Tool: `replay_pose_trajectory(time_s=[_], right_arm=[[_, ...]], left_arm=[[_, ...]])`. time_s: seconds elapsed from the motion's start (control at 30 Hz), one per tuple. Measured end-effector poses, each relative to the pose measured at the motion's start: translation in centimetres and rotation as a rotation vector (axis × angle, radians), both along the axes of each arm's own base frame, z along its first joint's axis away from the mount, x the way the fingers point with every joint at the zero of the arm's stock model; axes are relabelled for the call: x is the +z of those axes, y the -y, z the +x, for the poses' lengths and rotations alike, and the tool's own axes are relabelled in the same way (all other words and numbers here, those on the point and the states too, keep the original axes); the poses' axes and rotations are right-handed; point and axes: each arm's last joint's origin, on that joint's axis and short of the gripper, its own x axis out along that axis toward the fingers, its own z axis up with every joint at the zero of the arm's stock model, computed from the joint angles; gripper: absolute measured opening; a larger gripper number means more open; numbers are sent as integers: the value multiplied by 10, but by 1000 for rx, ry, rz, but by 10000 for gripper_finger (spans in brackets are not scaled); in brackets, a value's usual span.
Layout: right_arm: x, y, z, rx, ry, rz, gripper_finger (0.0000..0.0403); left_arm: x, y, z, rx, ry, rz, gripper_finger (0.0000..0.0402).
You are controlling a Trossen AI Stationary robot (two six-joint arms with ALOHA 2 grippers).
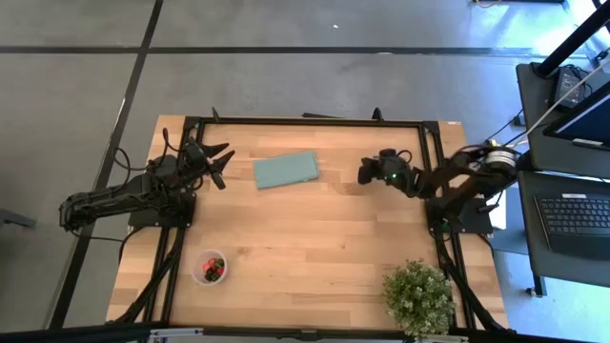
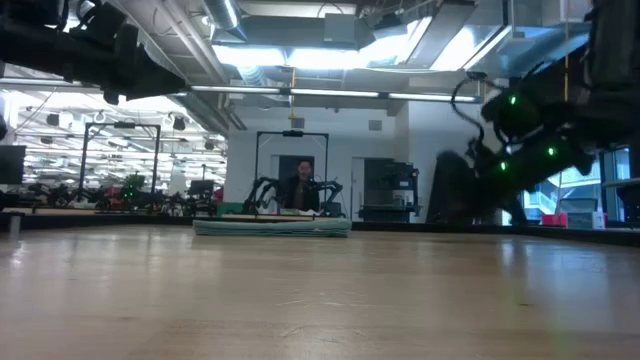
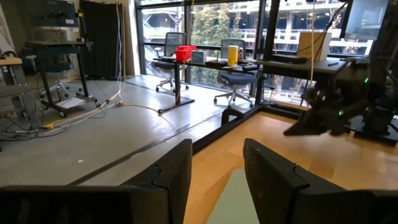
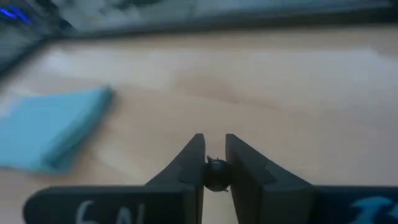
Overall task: Pick and placing Produce into tupperware
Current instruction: Put the blueberry into the transparent container
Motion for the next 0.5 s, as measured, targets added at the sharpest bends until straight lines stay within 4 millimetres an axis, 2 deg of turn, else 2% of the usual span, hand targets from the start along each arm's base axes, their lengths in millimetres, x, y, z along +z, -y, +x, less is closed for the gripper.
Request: replay_pose_trajectory(time_s=[0.27,0.37,0.5], right_arm=[[62,2,20,221,219,-106,53],[94,6,36,326,202,-137,53],[147,9,63,483,95,-186,52]], left_arm=[[1,0,0,-1,11,-4,137],[1,0,0,-1,16,-4,137],[2,0,0,-1,44,-17,137]])
